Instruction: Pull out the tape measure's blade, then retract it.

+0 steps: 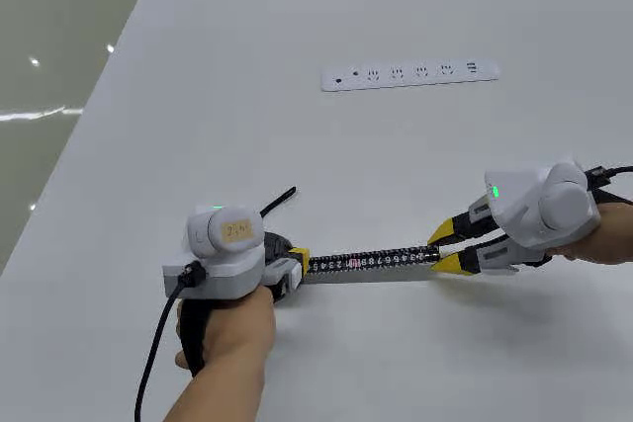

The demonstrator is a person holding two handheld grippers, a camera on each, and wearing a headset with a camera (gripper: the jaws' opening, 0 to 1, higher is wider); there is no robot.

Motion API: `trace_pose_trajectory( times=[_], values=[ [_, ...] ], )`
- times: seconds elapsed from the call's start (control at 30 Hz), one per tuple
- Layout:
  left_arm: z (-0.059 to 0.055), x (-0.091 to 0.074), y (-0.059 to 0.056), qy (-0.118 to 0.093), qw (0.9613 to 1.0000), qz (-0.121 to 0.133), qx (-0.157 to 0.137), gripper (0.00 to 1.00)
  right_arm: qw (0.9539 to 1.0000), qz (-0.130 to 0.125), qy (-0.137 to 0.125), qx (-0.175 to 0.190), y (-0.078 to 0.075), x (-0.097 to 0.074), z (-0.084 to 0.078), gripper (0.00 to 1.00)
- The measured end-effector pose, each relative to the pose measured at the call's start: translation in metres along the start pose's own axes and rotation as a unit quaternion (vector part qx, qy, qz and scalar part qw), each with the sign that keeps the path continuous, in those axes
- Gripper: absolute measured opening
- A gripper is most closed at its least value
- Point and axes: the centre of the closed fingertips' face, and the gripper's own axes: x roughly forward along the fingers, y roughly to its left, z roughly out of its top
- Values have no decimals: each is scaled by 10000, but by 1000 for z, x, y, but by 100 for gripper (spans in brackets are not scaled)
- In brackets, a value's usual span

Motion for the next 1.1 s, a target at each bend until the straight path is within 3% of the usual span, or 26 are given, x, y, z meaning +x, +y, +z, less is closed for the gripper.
trace_pose_trajectory(
  times=[1.1],
  values=[
    [0, 4, 6, 21, 9999, -93, -57, 62, 10000, -23, -49, -60, 3, 5, 12, 14]
  ],
)
